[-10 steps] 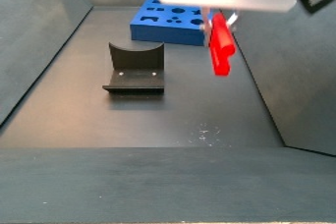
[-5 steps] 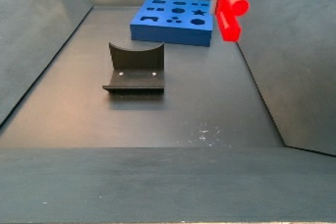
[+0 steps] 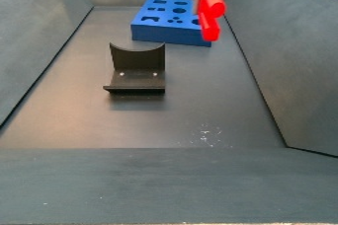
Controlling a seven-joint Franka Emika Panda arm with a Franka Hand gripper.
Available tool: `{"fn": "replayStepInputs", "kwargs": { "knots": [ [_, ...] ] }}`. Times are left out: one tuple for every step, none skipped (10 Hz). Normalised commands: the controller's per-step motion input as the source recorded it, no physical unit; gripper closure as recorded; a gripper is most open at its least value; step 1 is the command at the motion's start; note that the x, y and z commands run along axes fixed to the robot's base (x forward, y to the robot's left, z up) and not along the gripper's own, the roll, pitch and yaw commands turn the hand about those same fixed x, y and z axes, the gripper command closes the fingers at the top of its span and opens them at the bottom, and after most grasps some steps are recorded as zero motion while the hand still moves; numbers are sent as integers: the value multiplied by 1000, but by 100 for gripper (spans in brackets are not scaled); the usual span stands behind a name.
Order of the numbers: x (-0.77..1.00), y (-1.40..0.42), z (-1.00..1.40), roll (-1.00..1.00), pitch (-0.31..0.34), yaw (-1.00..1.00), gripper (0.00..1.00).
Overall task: Pick up the square-circle object. Move up. Rotate the square-circle object. Place the square-circle object on the fixture. Regrasp the square-circle object. Move to above the board. Insert the square-circle object.
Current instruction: Place the square-circle object on the fixture.
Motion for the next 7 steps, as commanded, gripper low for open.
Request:
{"fn": "replayStepInputs", "kwargs": {
  "knots": [
    [1000,-121,-43,-112,122,38,100],
    [1000,-105,-35,-100,127,30,100],
    [1000,-91,-31,-99,130,24,100],
    [1000,-75,-26,-99,134,20,100],
    [1000,-67,-21,-98,135,19,100],
    [1000,-50,-17,-95,135,19,100],
    [1000,-43,-17,-93,134,21,100]
  ]
}}
